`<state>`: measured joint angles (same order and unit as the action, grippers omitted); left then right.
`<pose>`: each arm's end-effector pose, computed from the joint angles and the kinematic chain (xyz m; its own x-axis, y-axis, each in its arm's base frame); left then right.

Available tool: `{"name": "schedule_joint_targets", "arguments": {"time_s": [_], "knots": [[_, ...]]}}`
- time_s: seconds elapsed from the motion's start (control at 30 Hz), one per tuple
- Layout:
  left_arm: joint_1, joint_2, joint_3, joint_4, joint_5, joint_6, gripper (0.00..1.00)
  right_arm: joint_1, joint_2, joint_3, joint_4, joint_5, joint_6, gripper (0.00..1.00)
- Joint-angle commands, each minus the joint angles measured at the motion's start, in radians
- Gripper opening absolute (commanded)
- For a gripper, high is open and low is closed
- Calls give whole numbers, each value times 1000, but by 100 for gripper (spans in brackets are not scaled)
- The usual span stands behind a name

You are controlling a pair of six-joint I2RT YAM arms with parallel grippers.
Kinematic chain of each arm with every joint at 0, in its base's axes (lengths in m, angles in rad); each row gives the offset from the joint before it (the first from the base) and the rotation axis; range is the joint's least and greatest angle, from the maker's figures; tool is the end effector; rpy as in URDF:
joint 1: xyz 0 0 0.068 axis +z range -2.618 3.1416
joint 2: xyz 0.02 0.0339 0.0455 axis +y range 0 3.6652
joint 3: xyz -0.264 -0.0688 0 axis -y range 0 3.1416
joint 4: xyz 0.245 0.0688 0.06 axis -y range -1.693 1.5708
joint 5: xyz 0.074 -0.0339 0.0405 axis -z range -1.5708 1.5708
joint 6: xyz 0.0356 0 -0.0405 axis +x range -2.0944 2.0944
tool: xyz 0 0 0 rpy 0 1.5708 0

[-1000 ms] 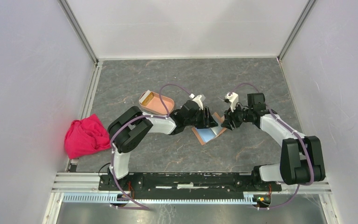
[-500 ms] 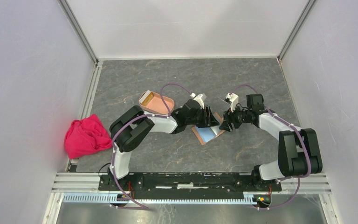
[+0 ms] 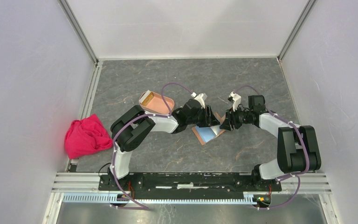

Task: Put the credit cards into the card holder
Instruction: Turn over the card slot in the card holder.

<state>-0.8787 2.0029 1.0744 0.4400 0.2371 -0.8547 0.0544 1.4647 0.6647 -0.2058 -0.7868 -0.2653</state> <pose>0.2624 -0.3297 0.1420 -0.8610 -0.1103 -0.4965 0.3522 0.5749 -0.7385 0.2571 0.0392 0.1583 -0.7045 -0.2238 -0.6735 -0.6235 0.6485 0.4367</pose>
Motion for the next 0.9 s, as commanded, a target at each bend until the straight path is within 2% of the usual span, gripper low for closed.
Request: {"name": "schedule_joint_targets", "arguments": {"time_s": [0.0, 0.13, 0.27, 0.6, 0.73, 0.87], "knots": [[-5, 7, 25, 12, -15, -13, 53, -4, 43, -9, 49, -78, 62, 49], [-5, 2, 15, 25, -16, -17, 53, -4, 74, -10, 62, -120, 86, 34], [-4, -26, -9, 40, -23, -18, 53, -17, 72, -14, 86, -181, 117, 1], [6, -200, -205, 213, -49, -71, 58, -91, -7, -89, 311, -465, 327, 0], [8, -267, -268, 247, -59, -75, 60, -111, -65, -117, 393, -525, 396, 0], [15, -309, -321, 310, -62, -79, 68, -117, -109, -134, 446, -554, 436, 0]]}}
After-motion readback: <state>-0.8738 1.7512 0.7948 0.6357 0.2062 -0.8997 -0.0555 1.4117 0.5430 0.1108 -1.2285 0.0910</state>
